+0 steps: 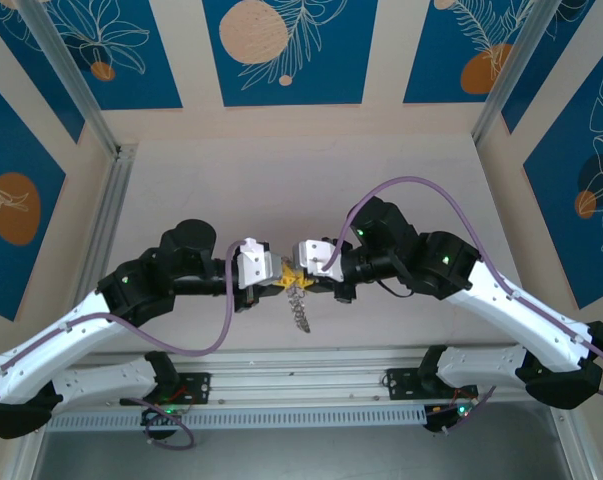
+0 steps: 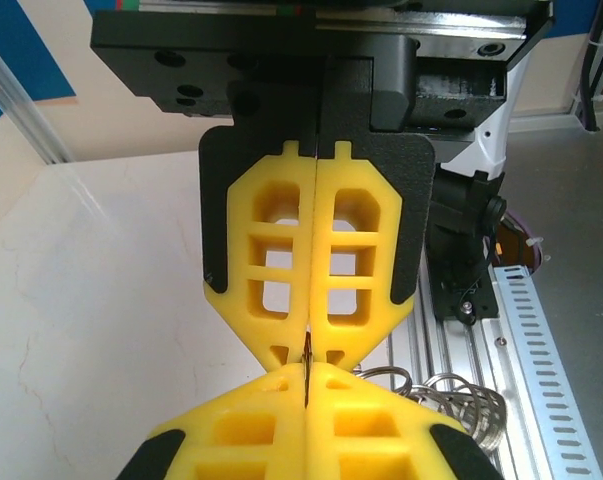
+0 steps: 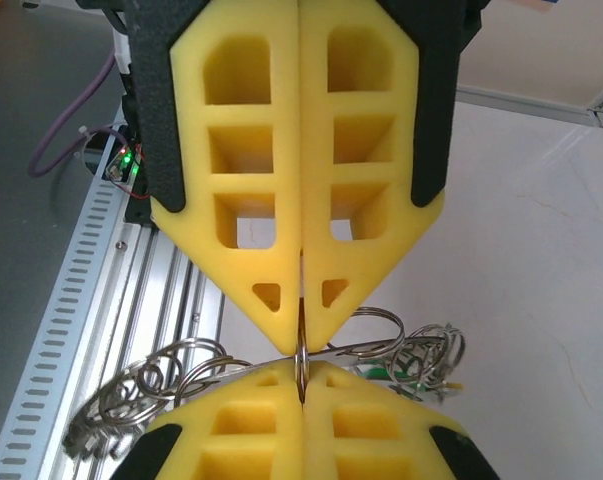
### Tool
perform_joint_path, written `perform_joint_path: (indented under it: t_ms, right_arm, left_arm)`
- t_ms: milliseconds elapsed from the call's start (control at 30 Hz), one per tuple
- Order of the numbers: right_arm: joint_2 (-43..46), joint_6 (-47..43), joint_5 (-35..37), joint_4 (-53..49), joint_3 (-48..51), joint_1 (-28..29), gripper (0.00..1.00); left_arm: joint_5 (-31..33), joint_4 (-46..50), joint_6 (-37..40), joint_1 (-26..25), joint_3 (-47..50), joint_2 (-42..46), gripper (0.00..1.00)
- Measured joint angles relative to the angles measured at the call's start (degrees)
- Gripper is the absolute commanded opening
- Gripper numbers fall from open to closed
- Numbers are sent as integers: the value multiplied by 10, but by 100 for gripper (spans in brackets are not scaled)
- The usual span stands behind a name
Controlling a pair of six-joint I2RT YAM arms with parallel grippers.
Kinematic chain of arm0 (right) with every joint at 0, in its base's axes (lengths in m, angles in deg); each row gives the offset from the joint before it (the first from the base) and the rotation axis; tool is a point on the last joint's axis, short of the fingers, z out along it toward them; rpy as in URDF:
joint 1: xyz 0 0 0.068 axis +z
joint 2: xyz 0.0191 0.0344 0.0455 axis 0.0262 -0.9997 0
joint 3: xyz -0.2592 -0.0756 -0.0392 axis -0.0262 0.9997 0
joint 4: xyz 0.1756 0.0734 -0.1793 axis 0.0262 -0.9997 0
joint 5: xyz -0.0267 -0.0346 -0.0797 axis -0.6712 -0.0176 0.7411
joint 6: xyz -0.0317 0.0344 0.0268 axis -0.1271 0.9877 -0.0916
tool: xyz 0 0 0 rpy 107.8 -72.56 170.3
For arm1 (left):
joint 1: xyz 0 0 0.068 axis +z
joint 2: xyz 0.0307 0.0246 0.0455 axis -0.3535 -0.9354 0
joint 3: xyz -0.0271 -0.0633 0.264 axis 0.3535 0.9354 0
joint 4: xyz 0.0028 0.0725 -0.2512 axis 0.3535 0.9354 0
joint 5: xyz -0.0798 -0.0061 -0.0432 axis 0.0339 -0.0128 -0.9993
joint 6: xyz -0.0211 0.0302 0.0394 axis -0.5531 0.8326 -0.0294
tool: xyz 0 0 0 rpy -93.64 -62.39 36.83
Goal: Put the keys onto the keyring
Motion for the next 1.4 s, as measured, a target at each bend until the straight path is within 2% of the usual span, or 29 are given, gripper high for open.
perform_joint_path:
  t_ms: [267, 333, 500, 700, 900, 1067, 1267, 1400]
  right_arm:
    - [0, 1, 0, -5, -2, 5, 0]
    - [0, 0, 0, -6, -2, 5, 0]
    - [0, 3, 4, -17, -2, 5, 0]
    - [4, 19, 2, 0, 2, 5, 17]
    - [32, 52, -33, 52, 29, -8, 19]
    - [36, 73, -57, 75, 53, -17, 19]
    - [43, 93, -86, 93, 71, -38, 7]
    - [50, 98, -102, 98, 76, -47, 6]
  left_arm:
    - [-1, 0, -3, -3, 0, 0, 5]
    - [-1, 1, -4, -5, 0, -2, 0]
    - [-1, 3, -4, -7, -1, -9, 0]
    - [6, -15, -4, -9, 13, 8, 0]
    - [10, -26, -6, -9, 30, 39, 0]
    - [9, -38, -11, -9, 31, 42, 0]
    - [3, -66, -15, -9, 43, 43, 0]
    - [2, -79, -18, -9, 46, 43, 0]
